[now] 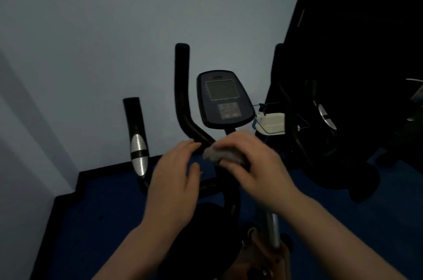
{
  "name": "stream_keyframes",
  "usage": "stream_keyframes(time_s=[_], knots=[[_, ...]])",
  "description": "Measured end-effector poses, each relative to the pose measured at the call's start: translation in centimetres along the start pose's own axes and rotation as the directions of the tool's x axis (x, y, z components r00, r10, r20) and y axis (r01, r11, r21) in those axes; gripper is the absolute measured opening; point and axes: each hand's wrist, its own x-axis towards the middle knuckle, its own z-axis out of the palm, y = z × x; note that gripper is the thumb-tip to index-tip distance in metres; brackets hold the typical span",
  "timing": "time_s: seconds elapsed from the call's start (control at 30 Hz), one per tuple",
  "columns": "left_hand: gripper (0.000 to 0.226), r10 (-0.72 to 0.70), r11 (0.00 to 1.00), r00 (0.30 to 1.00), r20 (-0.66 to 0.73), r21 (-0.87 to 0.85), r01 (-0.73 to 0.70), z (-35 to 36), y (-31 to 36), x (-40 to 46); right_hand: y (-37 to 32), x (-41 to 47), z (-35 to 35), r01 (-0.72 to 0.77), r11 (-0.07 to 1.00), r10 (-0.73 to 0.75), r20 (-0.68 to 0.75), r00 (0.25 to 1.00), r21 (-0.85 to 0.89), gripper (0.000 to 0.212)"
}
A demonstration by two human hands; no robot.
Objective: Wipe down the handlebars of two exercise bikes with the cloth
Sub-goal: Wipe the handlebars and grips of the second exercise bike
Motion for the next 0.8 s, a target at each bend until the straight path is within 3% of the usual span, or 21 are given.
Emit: stream_keyframes(time_s=[0.1,0.27,0.37,0.53,0.7,0.8], knots=[[0.044,-0.044,0.997,0.986,-0.158,0.06,0.054,-2.5,-2.5,-0.3,0.6,0.5,1.9,0.209,0.971,-0.161,0.326,0.932,-0.116,0.024],[0.041,-0.004,0.994,0.984,-0.181,0.103,0.023,-4.7,-4.8,-1.1,1.4,1.7,0.0,0.254,0.966,-0.191,0.555,0.809,-0.038,0.021],[0.041,-0.034,0.997,0.978,-0.205,0.063,0.048,-5.0,-5.0,-1.7,0.5,2.7,0.5,0.345,0.932,-0.223,0.583,0.781,-0.106,0.019],[0.038,-0.079,0.997,0.98,-0.182,-0.008,0.079,-4.6,-5.3,-2.6,-0.7,4.6,3.1,0.148,0.989,-0.124,0.581,0.804,0.006,0.034],[0.042,-0.091,0.995,0.984,-0.151,-0.041,0.086,-5.3,-5.7,-2.6,-0.2,4.5,2.0,0.175,0.966,-0.019,0.626,0.779,-0.189,0.038],[0.04,-0.077,0.995,0.987,-0.143,-0.067,0.068,-5.6,-6.2,-2.5,-0.9,3.2,2.7,0.039,0.982,0.063,0.521,0.851,-0.183,0.035]])
